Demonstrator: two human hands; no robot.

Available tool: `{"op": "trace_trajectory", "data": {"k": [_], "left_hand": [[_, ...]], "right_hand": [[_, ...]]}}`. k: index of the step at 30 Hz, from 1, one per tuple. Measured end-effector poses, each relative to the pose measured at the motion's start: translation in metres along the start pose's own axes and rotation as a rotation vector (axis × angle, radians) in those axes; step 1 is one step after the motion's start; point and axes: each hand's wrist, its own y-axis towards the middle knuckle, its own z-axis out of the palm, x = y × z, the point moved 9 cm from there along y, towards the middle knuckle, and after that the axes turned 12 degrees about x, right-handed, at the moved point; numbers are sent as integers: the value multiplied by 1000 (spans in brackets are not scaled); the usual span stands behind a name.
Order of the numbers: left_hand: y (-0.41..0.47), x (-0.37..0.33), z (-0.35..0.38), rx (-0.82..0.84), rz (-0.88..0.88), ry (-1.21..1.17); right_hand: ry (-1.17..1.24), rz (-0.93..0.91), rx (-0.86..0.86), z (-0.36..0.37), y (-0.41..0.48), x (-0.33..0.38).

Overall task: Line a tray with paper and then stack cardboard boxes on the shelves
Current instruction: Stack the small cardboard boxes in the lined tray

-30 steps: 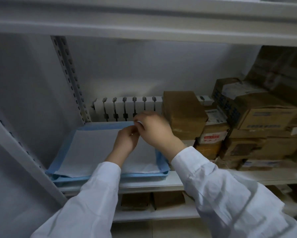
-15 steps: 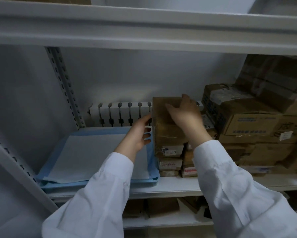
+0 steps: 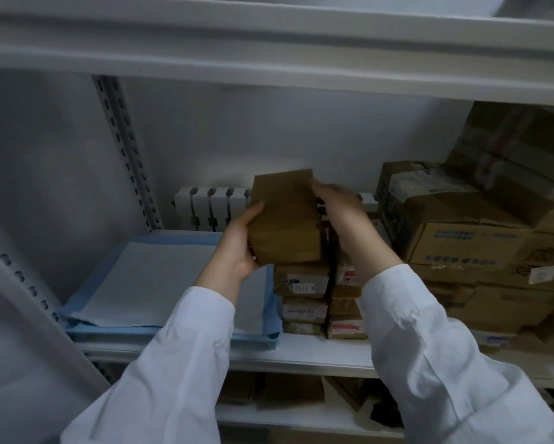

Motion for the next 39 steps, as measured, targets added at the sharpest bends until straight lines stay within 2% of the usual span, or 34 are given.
{"op": "trace_trajectory", "data": {"k": [6, 9, 11, 15, 18, 23, 29, 35, 39], "left_hand": [[-9, 9, -31, -95, 39, -206], [-9, 14, -40, -97, 40, -318], [-8, 16, -48, -101, 43, -368], [-8, 18, -69, -131, 24, -418], [-8, 17, -83, -119, -16, -415], [-5, 13, -99, -62, -47, -387], [0, 0, -119, 1, -42, -309], [7, -8, -139, 33, -73, -242], [11, -13, -153, 28, -92, -215]], "right_hand": [[142, 128, 64, 13, 7, -24], [80, 96, 51, 18, 8, -22], [-38, 110, 49, 24, 10, -22], [-426, 78, 30, 42, 22, -26], [-708, 161, 55, 61, 30, -41], [-979, 249, -7, 70, 26, -50], [-1094, 328, -49, 72, 28, -50], [-1051, 395, -99, 69, 32, -48], [-968, 364, -220, 67, 35, -40]]}}
